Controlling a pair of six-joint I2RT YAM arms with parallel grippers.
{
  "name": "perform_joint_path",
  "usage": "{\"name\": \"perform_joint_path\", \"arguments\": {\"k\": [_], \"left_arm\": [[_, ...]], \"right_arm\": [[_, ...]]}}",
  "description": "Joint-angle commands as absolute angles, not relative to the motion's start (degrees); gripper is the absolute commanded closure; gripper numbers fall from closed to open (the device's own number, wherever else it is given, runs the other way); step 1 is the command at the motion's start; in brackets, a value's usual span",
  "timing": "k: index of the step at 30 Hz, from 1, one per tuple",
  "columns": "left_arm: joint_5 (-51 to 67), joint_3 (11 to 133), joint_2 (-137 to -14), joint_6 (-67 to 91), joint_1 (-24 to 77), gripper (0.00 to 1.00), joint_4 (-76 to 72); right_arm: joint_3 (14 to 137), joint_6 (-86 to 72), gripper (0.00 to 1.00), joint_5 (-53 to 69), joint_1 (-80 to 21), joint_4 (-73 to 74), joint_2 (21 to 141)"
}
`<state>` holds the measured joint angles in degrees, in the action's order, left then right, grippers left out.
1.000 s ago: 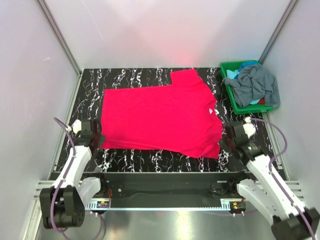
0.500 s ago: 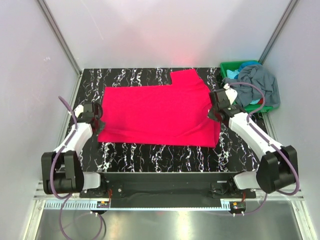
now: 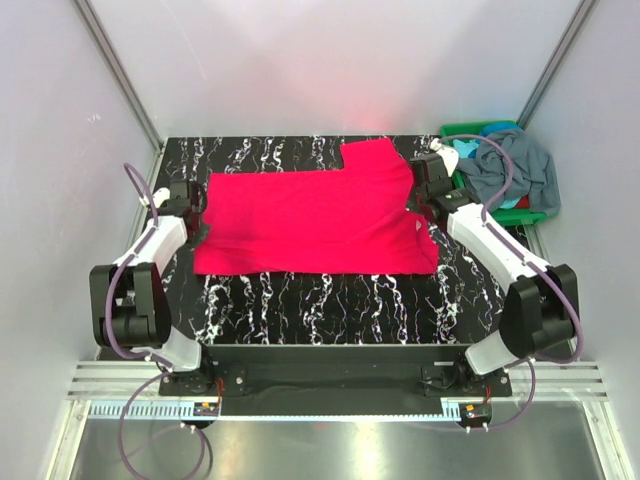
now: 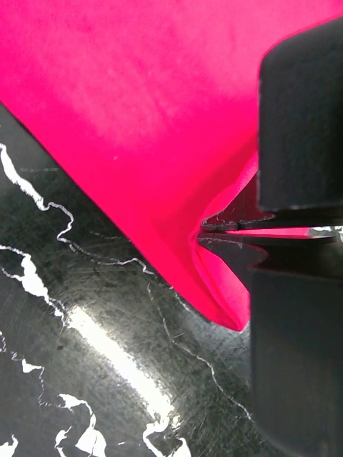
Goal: Fold and stack the t-shirts
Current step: Fold the tshirt
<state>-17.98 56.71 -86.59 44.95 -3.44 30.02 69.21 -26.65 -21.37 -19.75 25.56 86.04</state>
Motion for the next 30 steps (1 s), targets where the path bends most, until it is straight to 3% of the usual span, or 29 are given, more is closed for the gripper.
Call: {"name": "perform_joint_path", "arguments": {"k": [1,18,30], "left_arm": [[-22.41,60.99,-88.41,42.98,-3.78,1.00,30.15],[-23.73,65.12,-94.13,42.01,-3.69,1.00,31.55],[-23.64,67.41,-96.15,42.45,-3.60,0.93,32.08]], "right_arm": [[71.89,-22.50,1.00,-21.19,-19.60,21.98,87.89],[76.99,-15.12,1.00,-21.19,-19.60,17.93,90.88],[80.33,-12.48,1.00,-18.20,-19.60,16.70,94.66]]}}
